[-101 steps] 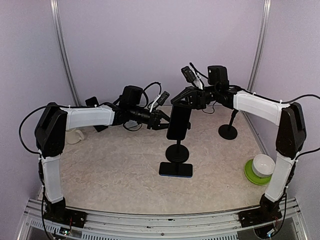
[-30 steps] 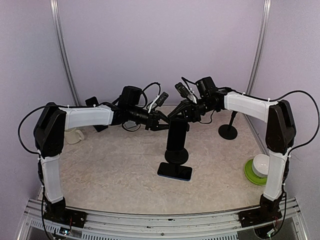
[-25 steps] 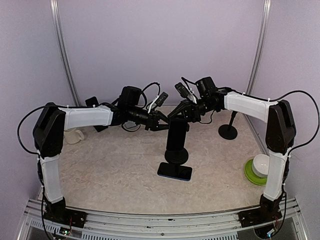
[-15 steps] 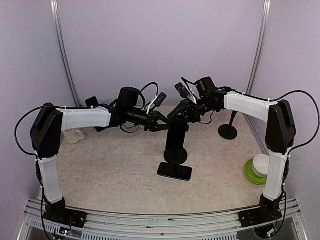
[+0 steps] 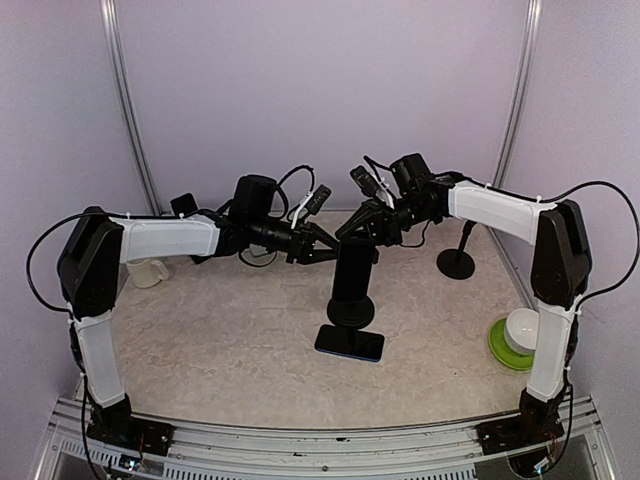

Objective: Place the phone on the phone stand
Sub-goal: Install the phone on the phone stand.

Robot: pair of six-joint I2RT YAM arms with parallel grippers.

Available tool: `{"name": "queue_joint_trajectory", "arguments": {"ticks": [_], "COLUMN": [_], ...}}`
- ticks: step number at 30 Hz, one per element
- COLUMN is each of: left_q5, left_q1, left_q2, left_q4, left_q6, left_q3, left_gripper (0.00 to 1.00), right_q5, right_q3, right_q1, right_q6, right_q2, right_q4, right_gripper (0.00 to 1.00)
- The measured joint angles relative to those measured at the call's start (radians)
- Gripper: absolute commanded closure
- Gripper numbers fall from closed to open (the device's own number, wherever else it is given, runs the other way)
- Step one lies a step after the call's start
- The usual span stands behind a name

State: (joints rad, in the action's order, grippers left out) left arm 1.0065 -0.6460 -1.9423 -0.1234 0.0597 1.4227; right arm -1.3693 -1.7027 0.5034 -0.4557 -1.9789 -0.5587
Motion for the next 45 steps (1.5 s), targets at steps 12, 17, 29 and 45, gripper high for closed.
{"name": "queue_joint_trajectory", "arguments": {"ticks": [12,17,29,45], "left_q5": [0.059,0.059,0.025,-0.01], "left_q1": [0.032,0.032,0.034,0.034], "left_q2": [0.025,0.025,0.04,0.049], "left_q4": [0.019,0.019,-0.003,-0.003], "left_q6": [0.003,0.007,0.034,0.05], "left_q3": [-0.021,-0.021,-0.041,-0.043], "left_gripper": [1.0,1.0,1.0,1.0], "right_q5": [0.045,0.056,0.112,0.159], "right_q3": [-0.018,-0.019,-0.052,-0.069], "right_q1": [-0.018,-0.018,-0.018,-0.016], "right_q6": [-0.019,0.008,0.12,0.163], "right_q2": [0.0,0.0,-0.014,-0.016], "right_q4": [-0.041,-0.032,-0.02,-0.025], "right_gripper": [1.0,1.0,1.0,1.0]}}
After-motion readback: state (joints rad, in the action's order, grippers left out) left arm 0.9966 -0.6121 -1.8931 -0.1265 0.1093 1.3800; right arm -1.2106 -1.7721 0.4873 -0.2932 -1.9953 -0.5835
